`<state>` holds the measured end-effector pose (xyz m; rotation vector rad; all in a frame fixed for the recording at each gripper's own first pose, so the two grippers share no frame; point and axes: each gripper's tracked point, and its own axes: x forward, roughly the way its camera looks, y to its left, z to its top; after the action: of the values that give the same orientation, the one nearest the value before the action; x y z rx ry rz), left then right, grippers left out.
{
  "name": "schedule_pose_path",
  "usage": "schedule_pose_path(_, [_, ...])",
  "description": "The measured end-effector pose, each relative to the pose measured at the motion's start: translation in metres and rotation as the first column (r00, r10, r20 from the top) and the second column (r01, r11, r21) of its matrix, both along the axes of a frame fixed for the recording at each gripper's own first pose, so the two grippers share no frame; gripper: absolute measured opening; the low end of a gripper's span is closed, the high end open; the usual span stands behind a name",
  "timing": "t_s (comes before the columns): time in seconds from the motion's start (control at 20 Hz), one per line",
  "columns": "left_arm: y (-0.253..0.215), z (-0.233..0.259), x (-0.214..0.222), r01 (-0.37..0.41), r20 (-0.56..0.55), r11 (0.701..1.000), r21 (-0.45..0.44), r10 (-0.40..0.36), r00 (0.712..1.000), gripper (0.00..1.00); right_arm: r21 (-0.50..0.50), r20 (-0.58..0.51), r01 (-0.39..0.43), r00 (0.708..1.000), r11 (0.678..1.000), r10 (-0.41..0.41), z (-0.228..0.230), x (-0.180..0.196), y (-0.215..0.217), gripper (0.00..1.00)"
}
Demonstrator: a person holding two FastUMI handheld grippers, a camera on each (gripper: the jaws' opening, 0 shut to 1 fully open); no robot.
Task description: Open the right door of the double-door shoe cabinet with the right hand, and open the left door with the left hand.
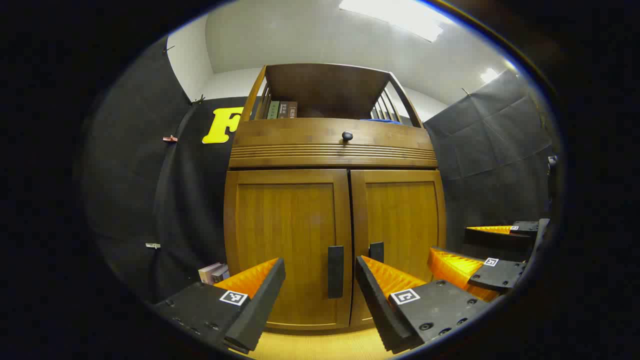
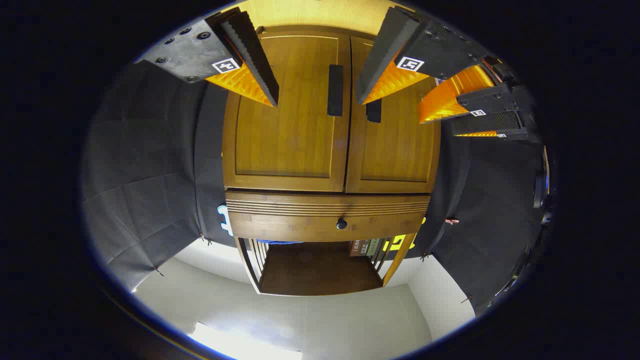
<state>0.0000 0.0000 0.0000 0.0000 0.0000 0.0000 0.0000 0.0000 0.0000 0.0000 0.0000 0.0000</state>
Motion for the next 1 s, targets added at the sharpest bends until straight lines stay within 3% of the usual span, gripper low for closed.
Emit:
schedule_pose_path(0.25, [0.0076,0.0003,0.0038,-0.004,0.01,1.0,0.006,0.004,1.0,0.87,0.002,0.02,0.015,1.0,1.0,-0.015,0.0049,-0.0016,-0.0023,0.99])
schedule_pose_path(0.35, [0.0067,0.0003,0.0049,0.0,0.009,1.0,0.004,0.0,1.0,0.88,-0.001,0.019,0.022,1.0,1.0,-0.022,0.0037,-0.0011,-0.0036,0.95])
schedule_pose_path(0.65, [0.0063,0.0045,0.0057,0.006,0.024,1.0,0.005,-0.006,1.0,0.87,-0.006,0.007,0.034,0.999,0.999,-0.034,-0.0003,-0.0003,-0.0051,0.99])
schedule_pose_path(1.0, [0.0074,0.0025,0.0063,0.004,0.025,1.0,0.001,-0.004,1.0,0.88,-0.01,0.0,0.035,0.999,0.999,-0.035,-0.0015,0.0009,-0.0046,0.95])
